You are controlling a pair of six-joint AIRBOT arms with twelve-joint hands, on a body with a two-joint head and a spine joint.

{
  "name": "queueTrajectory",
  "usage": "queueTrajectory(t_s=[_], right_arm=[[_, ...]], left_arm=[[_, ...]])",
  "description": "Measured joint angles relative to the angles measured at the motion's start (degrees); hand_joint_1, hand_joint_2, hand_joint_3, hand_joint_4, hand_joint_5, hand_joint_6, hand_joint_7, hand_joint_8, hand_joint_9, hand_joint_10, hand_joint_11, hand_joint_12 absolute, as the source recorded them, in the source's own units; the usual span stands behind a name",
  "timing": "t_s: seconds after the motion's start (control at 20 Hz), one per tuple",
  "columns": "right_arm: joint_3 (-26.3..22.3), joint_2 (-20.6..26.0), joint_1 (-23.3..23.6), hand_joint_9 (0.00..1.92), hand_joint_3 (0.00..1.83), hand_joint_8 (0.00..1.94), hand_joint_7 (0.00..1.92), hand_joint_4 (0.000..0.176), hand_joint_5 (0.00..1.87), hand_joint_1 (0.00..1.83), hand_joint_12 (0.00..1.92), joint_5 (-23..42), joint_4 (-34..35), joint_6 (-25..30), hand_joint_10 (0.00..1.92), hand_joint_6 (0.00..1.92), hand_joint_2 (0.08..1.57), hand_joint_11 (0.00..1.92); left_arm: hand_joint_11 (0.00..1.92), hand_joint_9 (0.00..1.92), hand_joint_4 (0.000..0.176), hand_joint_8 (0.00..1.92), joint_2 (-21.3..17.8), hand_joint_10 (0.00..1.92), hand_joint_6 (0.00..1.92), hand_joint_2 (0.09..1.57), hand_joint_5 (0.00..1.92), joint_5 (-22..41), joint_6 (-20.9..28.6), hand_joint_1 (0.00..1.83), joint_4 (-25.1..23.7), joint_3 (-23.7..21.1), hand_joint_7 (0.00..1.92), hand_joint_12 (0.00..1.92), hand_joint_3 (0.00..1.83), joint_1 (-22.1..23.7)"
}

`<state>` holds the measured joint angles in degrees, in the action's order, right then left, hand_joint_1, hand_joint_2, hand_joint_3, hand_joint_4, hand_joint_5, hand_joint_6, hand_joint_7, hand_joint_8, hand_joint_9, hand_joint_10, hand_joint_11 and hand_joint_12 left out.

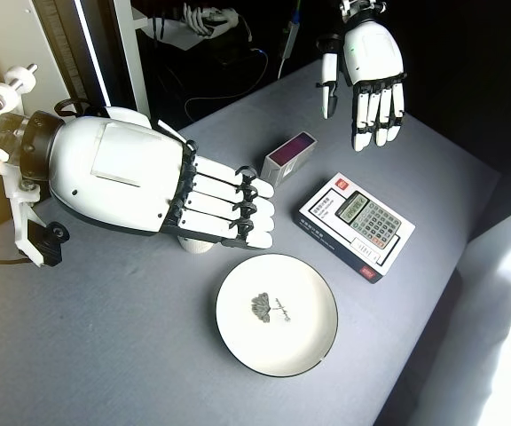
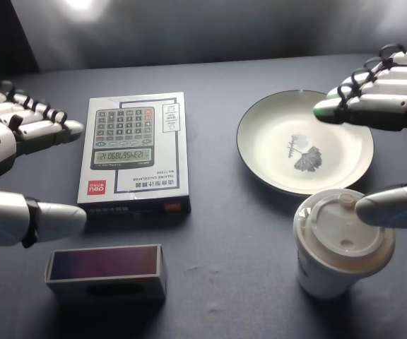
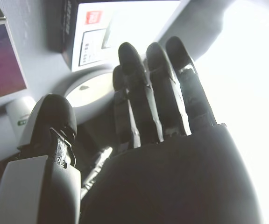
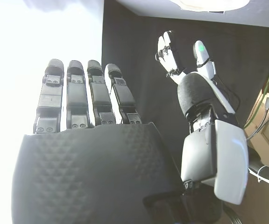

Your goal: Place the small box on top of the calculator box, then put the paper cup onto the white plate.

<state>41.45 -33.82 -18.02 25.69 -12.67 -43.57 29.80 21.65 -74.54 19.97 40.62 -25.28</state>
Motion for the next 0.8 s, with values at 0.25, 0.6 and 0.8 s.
queueTrajectory(t_s=[0.25, 0.6, 0.8], right_arm=[[-0.04, 0.00, 0.15, 0.19, 0.00, 0.00, 0.22, 0.000, 0.23, 0.09, 0.62, -0.15, 0.09, 0.00, 0.01, 0.01, 1.14, 0.00], [-0.37, -0.17, 3.23, 0.22, 0.00, 0.00, 0.24, 0.000, 0.24, 0.13, 0.69, -3.61, -0.55, 2.05, 0.01, 0.00, 1.16, 0.00], [-0.81, -2.01, 7.45, 0.21, 0.00, 0.00, 0.22, 0.000, 0.22, 0.16, 0.63, -10.23, -2.43, 2.19, 0.00, 0.00, 1.16, 0.00]], left_arm=[[0.00, 0.15, 0.000, 0.00, 0.04, 0.00, 0.00, 1.07, 0.16, -0.24, -0.02, 0.00, 0.09, 0.00, 0.17, 0.39, 0.00, 0.00], [0.00, 0.22, 0.000, 0.01, 0.09, 0.01, 0.01, 0.97, 0.20, -1.64, -0.02, 0.22, 0.22, -0.61, 0.23, 0.56, 0.00, 0.35], [0.00, 0.24, 0.000, 0.00, 2.03, 0.00, 0.00, 0.96, 0.16, -1.73, 0.00, 0.84, -0.04, -0.83, 0.24, 0.62, 0.00, 0.35]])
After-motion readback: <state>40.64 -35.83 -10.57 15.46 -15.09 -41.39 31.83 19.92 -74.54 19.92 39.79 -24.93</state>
